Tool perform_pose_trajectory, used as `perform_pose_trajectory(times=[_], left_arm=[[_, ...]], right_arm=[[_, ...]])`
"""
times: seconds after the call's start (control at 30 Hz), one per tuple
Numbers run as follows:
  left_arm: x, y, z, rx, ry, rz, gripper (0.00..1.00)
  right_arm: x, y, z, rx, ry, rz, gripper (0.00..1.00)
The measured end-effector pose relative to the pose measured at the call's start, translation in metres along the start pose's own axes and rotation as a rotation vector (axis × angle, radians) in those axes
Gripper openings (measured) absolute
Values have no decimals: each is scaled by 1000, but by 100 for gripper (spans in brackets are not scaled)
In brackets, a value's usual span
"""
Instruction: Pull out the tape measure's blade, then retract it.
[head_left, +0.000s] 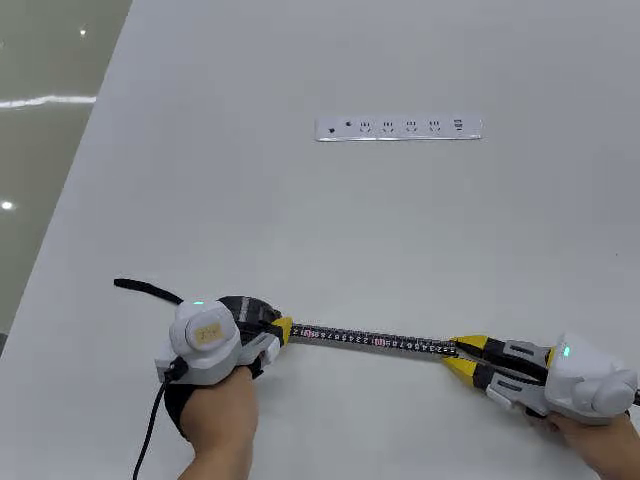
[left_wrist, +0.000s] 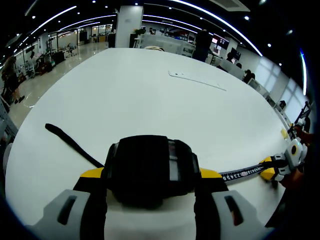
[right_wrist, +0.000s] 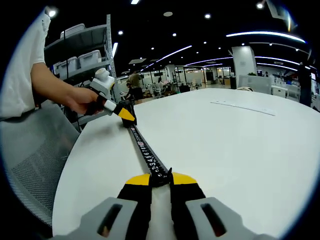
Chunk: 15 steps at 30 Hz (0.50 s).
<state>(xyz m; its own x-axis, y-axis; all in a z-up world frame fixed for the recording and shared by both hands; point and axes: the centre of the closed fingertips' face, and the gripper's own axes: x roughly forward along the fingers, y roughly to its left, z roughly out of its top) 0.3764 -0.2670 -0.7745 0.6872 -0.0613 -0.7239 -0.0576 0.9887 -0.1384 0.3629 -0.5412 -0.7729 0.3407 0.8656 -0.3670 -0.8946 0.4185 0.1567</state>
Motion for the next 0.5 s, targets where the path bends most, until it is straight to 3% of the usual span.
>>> perform_pose_trajectory(times=[0.5], left_arm=[[0,1,0,1,5,-4,69]], right_arm=[[11,6,5,-8,-5,15,13]])
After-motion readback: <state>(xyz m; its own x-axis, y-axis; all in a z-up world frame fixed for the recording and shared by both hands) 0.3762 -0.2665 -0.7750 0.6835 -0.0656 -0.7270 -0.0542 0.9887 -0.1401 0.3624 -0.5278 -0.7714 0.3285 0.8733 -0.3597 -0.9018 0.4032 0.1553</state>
